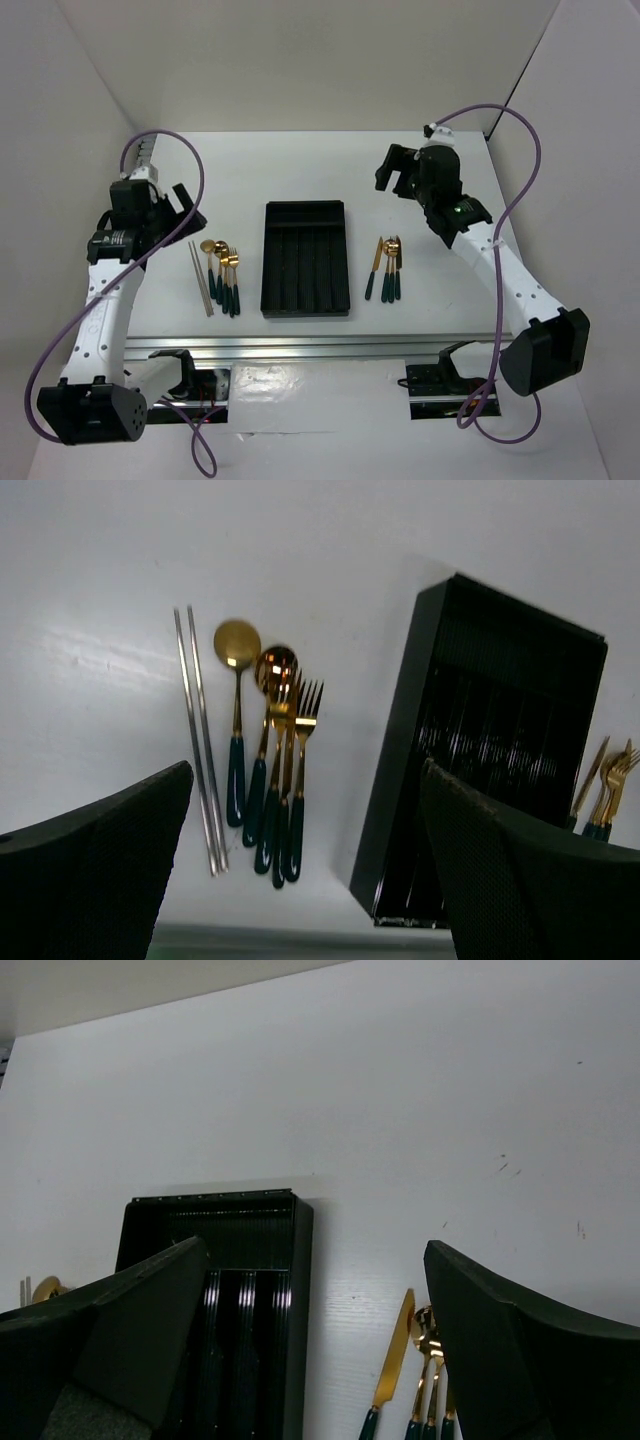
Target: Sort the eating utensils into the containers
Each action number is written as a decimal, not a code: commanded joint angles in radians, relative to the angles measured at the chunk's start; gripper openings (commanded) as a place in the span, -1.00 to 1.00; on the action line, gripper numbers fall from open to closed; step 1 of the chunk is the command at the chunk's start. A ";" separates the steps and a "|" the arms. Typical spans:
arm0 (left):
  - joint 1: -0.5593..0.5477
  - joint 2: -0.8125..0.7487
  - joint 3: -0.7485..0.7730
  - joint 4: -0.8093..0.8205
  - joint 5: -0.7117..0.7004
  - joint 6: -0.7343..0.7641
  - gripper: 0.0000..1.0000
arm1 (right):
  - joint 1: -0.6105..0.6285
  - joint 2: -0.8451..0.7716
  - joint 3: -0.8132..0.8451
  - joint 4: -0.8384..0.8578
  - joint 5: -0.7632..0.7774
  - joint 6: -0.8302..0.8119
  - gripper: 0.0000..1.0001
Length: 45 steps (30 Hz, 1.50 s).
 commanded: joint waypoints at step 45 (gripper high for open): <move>-0.114 0.446 -0.151 0.031 -0.215 -0.250 0.15 | -0.003 -0.072 -0.158 0.066 -0.107 0.068 0.94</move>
